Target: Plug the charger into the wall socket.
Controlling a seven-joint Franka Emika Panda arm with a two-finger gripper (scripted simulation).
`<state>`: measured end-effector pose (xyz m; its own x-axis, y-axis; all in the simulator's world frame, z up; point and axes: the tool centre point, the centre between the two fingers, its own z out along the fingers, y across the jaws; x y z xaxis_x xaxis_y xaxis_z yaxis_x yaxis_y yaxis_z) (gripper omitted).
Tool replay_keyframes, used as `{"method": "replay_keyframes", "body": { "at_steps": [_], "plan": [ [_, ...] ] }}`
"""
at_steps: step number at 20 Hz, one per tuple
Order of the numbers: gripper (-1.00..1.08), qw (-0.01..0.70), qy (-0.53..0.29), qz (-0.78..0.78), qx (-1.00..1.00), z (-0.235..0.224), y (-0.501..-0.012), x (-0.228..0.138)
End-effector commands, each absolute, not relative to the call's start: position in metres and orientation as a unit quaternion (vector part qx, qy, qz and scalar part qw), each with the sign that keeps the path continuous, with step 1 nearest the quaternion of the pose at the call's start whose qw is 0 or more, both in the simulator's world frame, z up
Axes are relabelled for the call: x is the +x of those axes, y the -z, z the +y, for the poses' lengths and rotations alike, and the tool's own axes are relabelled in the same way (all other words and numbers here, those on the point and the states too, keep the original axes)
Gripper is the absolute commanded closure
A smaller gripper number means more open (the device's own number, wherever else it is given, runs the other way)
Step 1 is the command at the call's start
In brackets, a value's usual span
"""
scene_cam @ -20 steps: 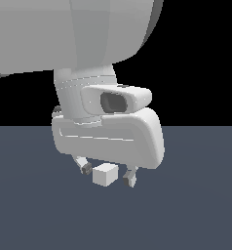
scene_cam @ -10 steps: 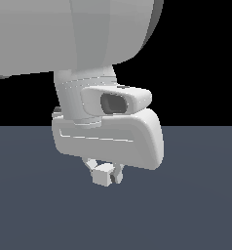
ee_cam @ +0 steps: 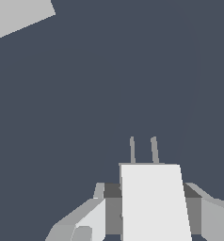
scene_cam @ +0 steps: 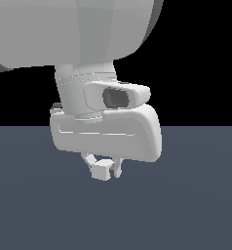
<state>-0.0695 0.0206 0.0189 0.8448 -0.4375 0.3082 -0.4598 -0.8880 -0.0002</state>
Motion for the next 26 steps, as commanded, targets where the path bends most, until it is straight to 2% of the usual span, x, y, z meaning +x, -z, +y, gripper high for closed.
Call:
{"method": "replay_keyframes", "body": {
  "at_steps": [1, 26],
  "plan": [
    [1.08, 0.034, -0.153, -0.217, 0.964, 0.022, -0.024, -0.066],
    [1.08, -0.005, -0.157, 0.036, 0.987, 0.056, -0.095, -0.031]
  ]
}}
